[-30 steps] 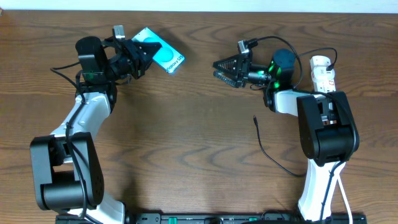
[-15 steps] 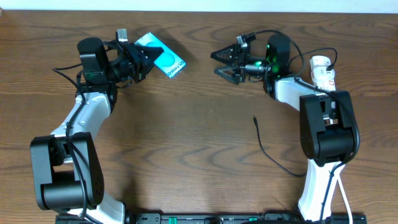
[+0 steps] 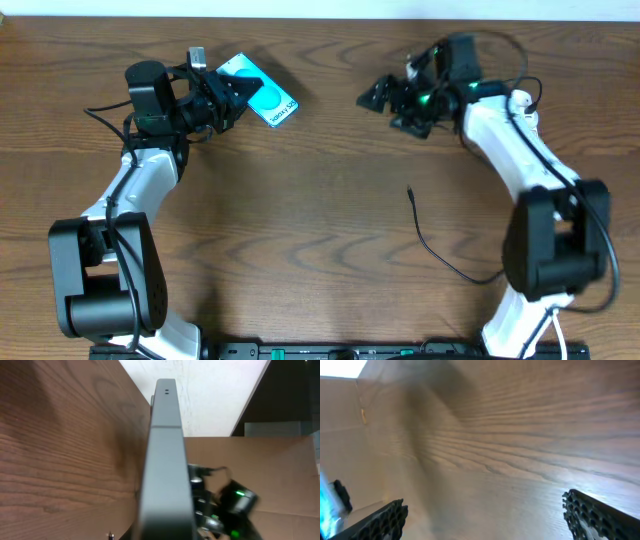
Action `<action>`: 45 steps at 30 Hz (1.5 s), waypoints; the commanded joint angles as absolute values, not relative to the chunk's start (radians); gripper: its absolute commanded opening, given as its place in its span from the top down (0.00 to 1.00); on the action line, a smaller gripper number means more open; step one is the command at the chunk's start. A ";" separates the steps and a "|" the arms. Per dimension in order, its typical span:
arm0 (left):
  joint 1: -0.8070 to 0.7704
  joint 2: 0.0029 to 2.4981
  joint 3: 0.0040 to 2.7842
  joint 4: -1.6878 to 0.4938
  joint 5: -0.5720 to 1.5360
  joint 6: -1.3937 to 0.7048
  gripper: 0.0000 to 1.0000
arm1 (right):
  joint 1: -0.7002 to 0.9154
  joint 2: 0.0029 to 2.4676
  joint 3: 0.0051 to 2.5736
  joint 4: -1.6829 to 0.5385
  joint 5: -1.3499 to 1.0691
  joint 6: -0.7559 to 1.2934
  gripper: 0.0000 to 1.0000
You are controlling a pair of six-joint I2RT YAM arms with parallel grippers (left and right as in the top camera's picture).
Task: Plug charger to phone and switch on socket
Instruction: 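Open the right gripper and withdraw it from the phone, then move the right gripper down over the black cable's plug end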
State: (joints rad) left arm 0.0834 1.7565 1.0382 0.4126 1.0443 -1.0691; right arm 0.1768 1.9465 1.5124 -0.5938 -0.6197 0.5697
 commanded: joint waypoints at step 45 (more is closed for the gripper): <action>-0.020 1.747 1.045 0.216 1.142 -0.782 0.93 | 0.388 1.755 1.259 -0.997 0.129 0.414 0.15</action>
